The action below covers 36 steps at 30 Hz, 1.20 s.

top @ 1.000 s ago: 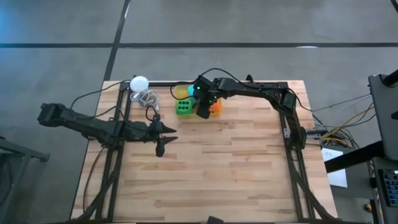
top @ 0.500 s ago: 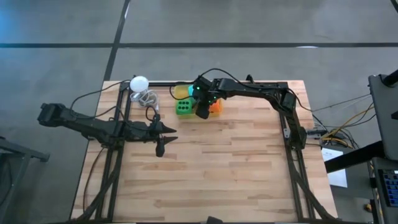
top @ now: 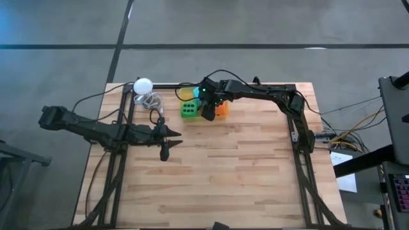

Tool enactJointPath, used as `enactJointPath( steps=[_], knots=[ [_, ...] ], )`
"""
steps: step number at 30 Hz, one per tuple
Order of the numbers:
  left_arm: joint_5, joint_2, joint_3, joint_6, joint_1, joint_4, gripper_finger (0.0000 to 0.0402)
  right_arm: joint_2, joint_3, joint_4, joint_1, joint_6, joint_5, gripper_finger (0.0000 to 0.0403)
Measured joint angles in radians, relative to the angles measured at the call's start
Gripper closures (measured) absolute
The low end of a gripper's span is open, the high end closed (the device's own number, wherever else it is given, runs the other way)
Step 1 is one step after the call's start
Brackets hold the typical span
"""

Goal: Pick & Place Dice
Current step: Return to Home Position

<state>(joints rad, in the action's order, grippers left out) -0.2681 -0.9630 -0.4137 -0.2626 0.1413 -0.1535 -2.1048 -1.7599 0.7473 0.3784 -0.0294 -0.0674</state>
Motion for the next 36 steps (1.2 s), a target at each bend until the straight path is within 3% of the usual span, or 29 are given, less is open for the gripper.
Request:
enactJointPath(
  steps=[2,13,20,28,36],
  knots=[
    [0.0,0.0,0.0,0.0,0.0,0.0,0.0243,0.0,0.0,0.0,0.001,-0.008,0.035,0.0169],
    [0.0,0.0,0.0,0.0,0.0,0.0,0.0243,0.003,-0.002,0.0,0.0,-0.007,0.003,0.0175],
    [0.0,0.0,0.0,0.006,0.0,0.0,0.0243,0.082,-0.002,0.005,-0.001,-0.018,0.016,0.0181],
    [0.0,0.006,0.0,0.022,0.0,0.01,0.0243,0.329,0.074,-0.026,-0.001,-0.006,0.046,0.0184],
    [0.0,0.013,0.001,0.003,0.0,0.009,0.0243,0.718,0.39,-0.059,-0.002,0.055,0.047,0.0184]
  ],
)
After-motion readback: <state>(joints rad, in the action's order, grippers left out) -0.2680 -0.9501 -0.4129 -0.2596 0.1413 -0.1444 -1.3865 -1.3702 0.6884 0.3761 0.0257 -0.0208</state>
